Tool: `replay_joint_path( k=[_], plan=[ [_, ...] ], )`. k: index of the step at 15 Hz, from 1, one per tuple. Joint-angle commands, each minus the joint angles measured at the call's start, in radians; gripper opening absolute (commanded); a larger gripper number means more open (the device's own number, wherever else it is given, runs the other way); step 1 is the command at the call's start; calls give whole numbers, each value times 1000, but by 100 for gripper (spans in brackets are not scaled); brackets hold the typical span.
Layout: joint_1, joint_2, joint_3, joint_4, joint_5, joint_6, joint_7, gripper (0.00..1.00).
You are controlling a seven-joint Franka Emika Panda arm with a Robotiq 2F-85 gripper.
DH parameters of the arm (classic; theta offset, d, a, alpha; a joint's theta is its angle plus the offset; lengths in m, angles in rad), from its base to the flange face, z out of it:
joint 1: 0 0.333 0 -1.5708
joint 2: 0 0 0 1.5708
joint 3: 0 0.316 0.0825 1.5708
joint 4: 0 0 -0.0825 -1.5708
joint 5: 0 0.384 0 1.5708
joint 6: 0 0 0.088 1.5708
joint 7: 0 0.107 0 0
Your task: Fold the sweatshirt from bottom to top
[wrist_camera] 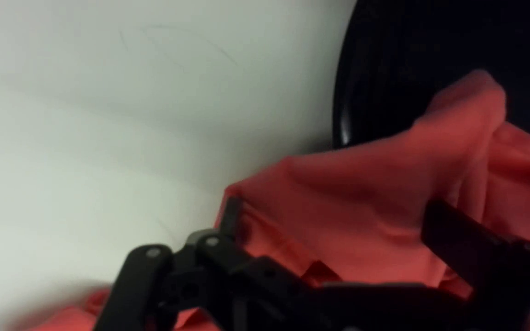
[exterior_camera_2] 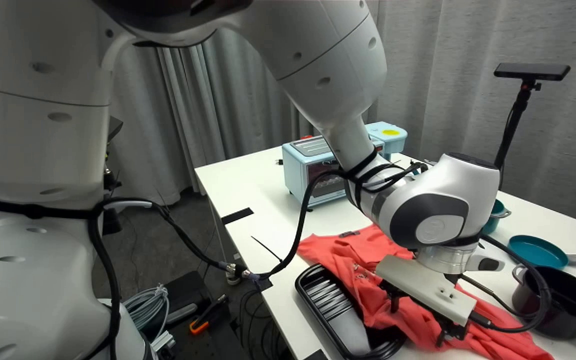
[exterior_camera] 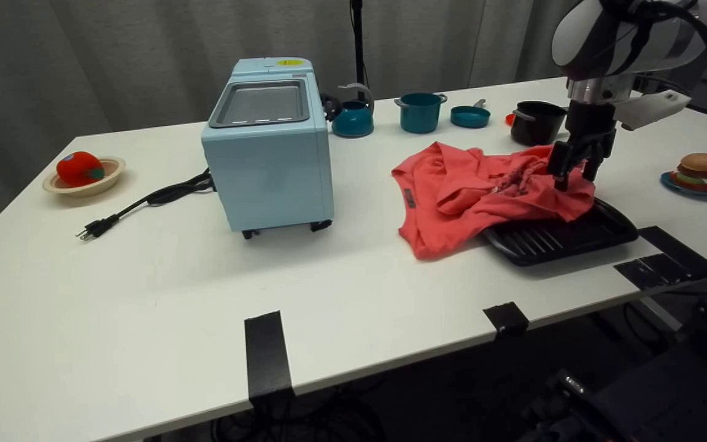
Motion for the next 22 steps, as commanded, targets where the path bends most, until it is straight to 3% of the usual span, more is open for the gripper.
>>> replay_joint_path(
  k=[1,6,11,18,22],
  plan=[
    [-32,-1,36,20,-8,-5,15,74],
    [-41,-10,32,23,-2,-2,50,33],
    [-43,-52,43,24,19,-30,65,0],
    [-26,-146,100,1,77,-24,57,0],
    [-1,-229,177,-50,149,65,5,0]
  ],
)
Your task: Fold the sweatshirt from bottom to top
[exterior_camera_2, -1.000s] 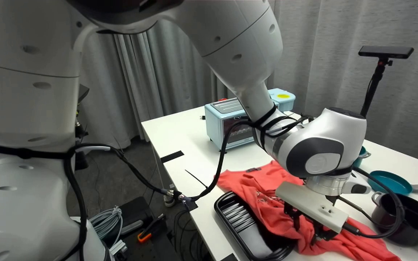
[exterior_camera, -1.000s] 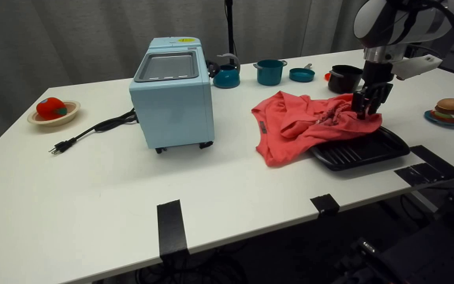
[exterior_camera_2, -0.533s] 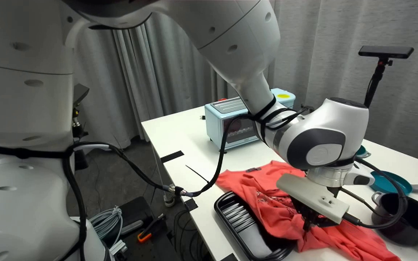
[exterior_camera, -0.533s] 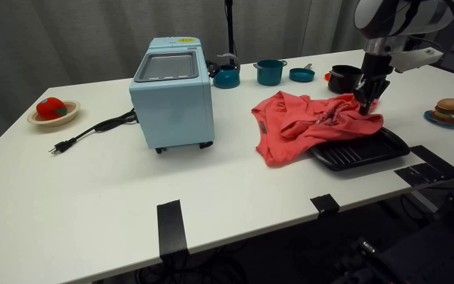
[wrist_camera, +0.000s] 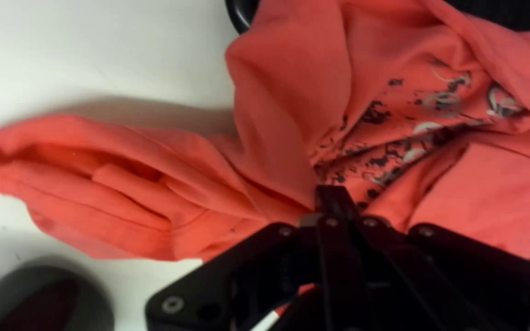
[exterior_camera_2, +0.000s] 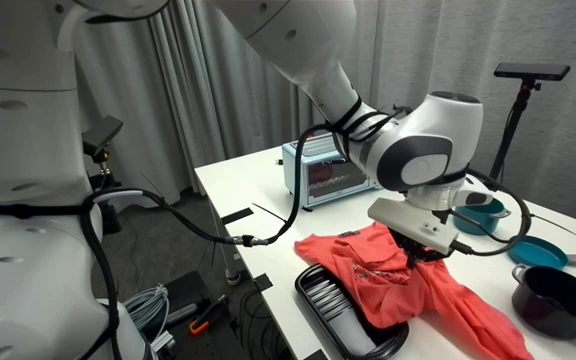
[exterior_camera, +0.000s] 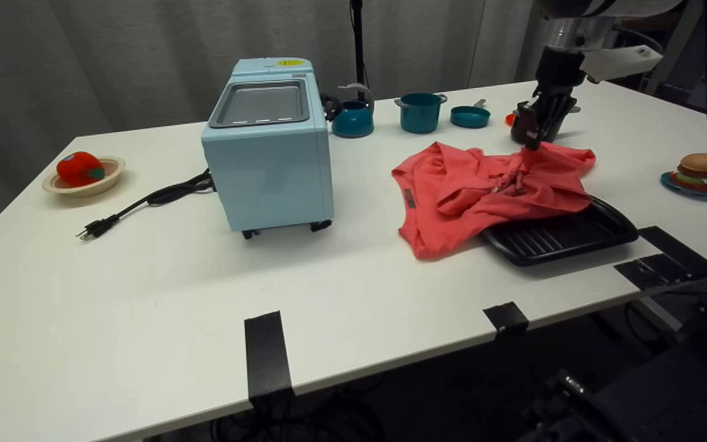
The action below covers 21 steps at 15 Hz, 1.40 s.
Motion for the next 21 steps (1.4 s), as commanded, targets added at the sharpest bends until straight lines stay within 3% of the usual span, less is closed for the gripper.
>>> replay_joint_path(
  k=[1,7,11,12,13,18,21],
  plan=[
    [28,-110,69,-87,80,100,-77,0],
    [116,-198,185,-223,129,309,-219,0],
    [149,-209,238,-267,263,297,-360,0],
    [152,-213,240,-267,290,278,-387,26],
    [153,-214,239,-266,310,270,-406,27],
    [133,-221,169,-253,310,355,-472,63],
    [83,-191,129,-215,307,405,-478,87]
  ],
)
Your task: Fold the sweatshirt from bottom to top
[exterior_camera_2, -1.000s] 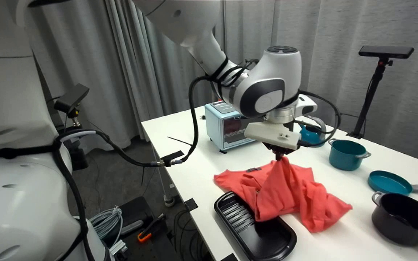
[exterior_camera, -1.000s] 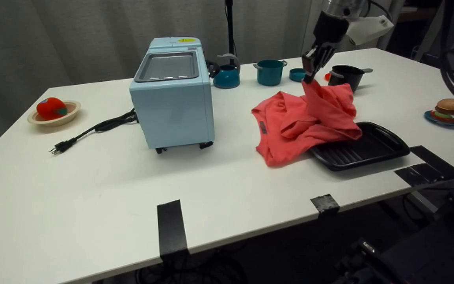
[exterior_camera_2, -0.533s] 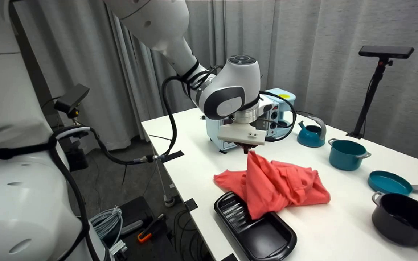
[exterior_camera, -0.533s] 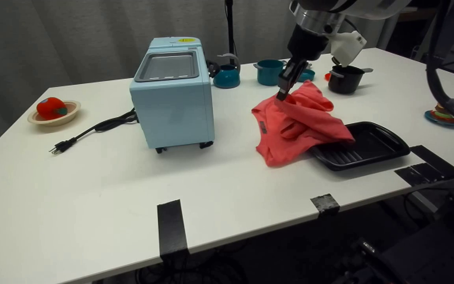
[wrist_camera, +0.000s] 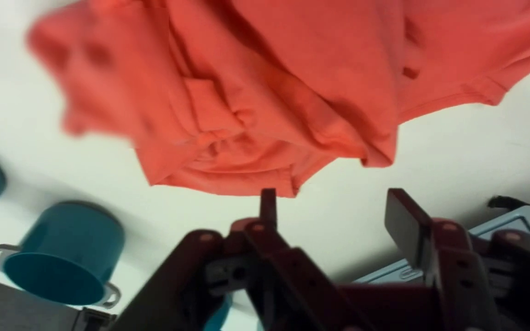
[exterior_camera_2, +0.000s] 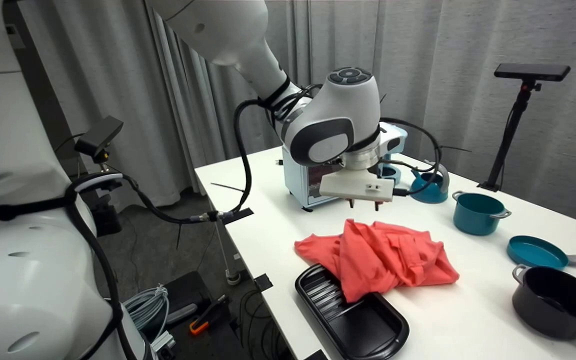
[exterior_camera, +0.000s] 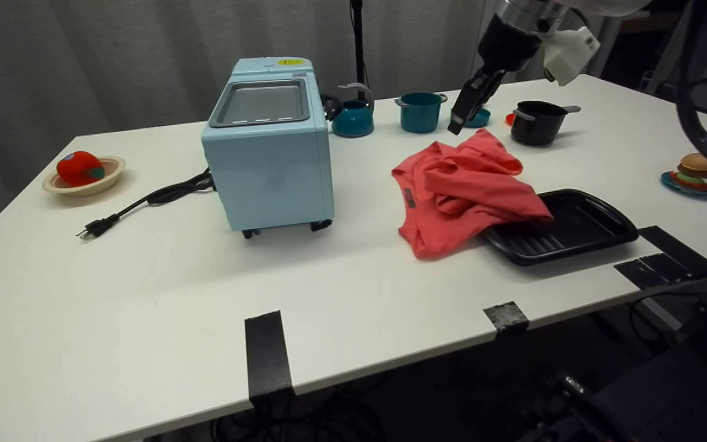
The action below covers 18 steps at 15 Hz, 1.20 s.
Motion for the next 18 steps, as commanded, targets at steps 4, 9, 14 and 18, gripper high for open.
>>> replay_joint_path(
  k=[4,9,14,18],
  plan=[
    [-86,104,-128,104,-54,32,21,100],
    [-79,258,-235,206,-146,2,74,100],
    [-137,339,-172,271,-257,-68,136,100],
    [-141,354,-130,271,-272,-114,152,100]
  ],
)
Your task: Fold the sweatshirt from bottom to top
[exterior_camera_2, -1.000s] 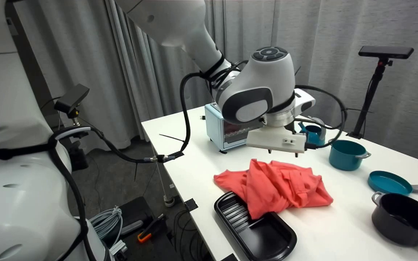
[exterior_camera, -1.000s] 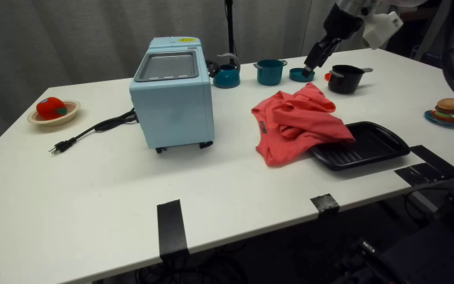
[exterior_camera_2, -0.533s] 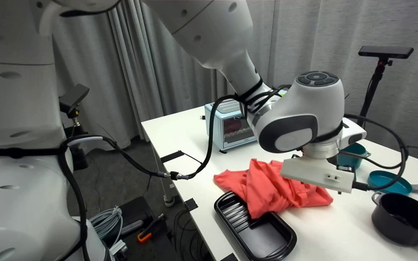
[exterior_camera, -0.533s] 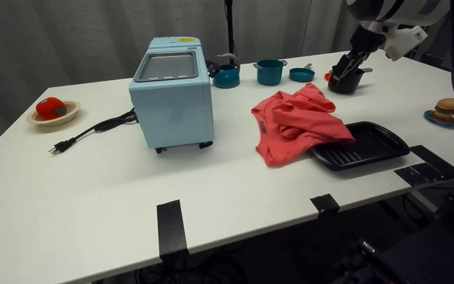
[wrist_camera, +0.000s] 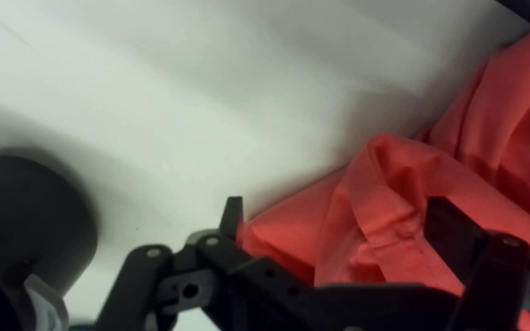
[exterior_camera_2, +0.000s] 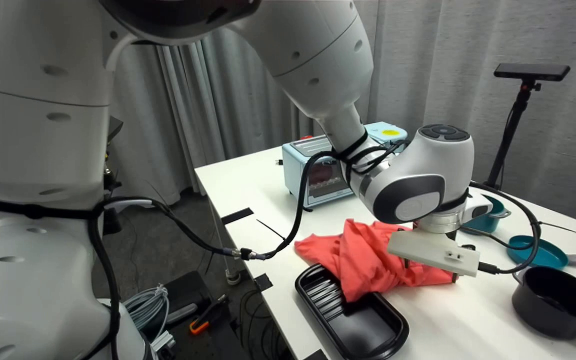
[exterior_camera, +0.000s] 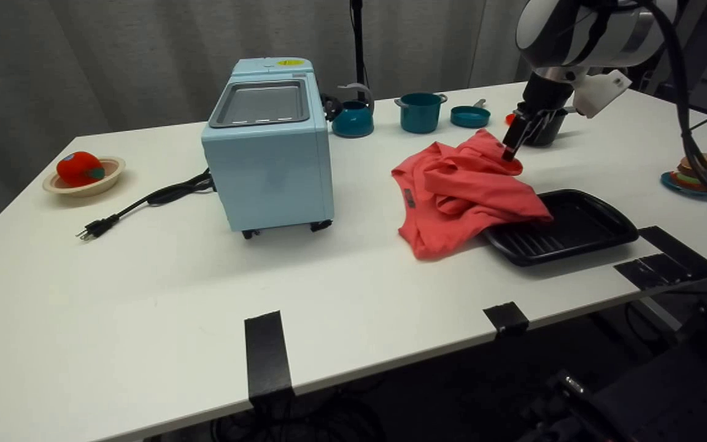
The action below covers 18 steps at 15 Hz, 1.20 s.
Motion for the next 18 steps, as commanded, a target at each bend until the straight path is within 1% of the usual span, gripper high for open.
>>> replay_joint_path(
  k=[1,2,3,4,5,7,8,9,10,12,13,14,16,18],
  plan=[
    [-25,21,46,15,-30,-43,29,100],
    [-24,30,50,15,-28,-49,35,92],
    [-25,40,53,19,-27,-58,40,74],
    [-25,49,57,21,-28,-60,44,68],
    [-24,57,59,18,-30,-51,48,68],
    [-21,65,63,9,-37,-31,49,52],
    [-17,62,64,3,-43,-19,50,42],
    [-14,59,65,-3,-50,-9,49,36],
    [-10,52,64,-2,-62,-3,48,27],
    [-2,32,58,2,-95,-2,52,13],
    [4,17,54,-3,-111,2,60,5],
    [12,4,48,-7,-131,5,70,0],
    [27,-28,35,-23,-177,32,98,0],
    [35,-60,39,-33,-212,51,121,1]
  ],
)
